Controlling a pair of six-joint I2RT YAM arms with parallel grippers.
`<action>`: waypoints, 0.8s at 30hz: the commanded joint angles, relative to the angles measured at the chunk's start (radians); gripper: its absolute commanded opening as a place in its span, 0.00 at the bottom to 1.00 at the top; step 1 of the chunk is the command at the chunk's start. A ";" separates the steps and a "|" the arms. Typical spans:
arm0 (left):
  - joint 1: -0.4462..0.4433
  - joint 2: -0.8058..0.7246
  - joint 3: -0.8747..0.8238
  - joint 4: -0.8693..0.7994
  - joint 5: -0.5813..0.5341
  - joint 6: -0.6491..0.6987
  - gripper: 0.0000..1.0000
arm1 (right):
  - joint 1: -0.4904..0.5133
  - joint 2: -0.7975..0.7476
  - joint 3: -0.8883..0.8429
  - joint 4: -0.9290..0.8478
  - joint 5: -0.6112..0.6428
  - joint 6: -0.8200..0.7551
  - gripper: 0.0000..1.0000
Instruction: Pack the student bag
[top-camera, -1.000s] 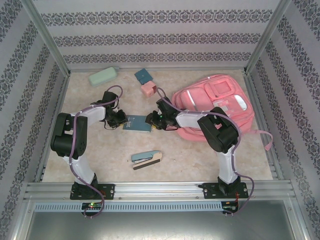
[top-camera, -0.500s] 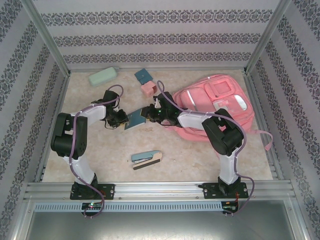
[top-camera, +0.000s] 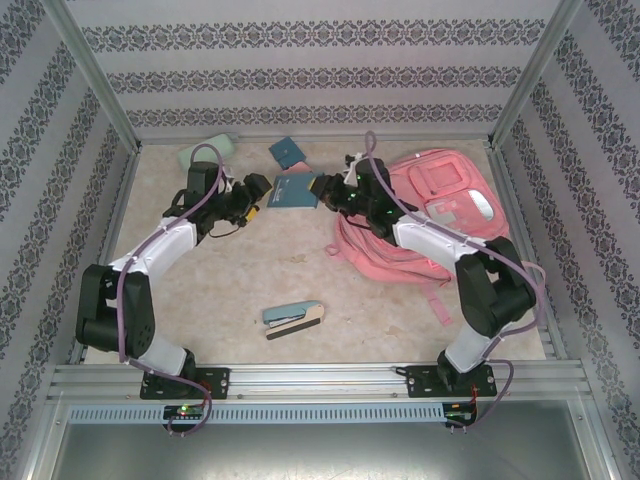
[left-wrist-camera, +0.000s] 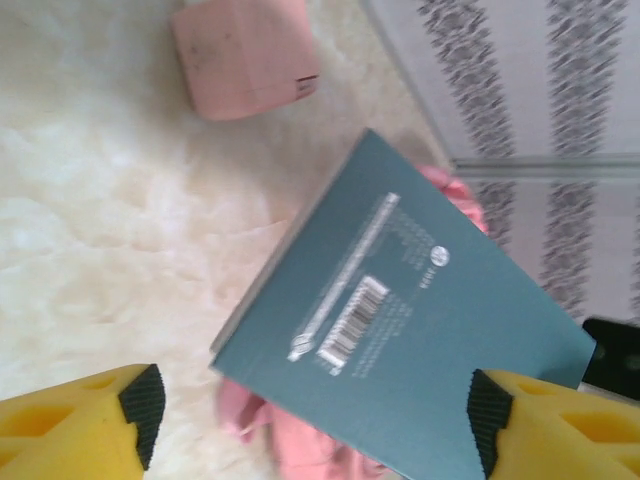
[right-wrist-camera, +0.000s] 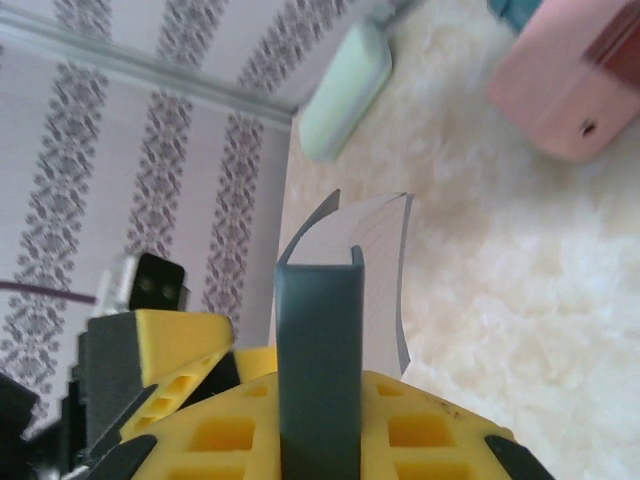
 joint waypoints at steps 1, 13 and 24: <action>-0.032 0.009 -0.051 0.339 0.049 -0.250 0.83 | 0.001 -0.055 -0.032 0.098 0.096 0.011 0.00; -0.181 0.176 -0.013 0.736 -0.024 -0.521 0.83 | 0.025 -0.091 -0.067 0.240 0.233 0.105 0.00; -0.201 0.261 0.070 0.797 -0.038 -0.592 0.61 | 0.033 -0.102 -0.063 0.260 0.251 0.118 0.00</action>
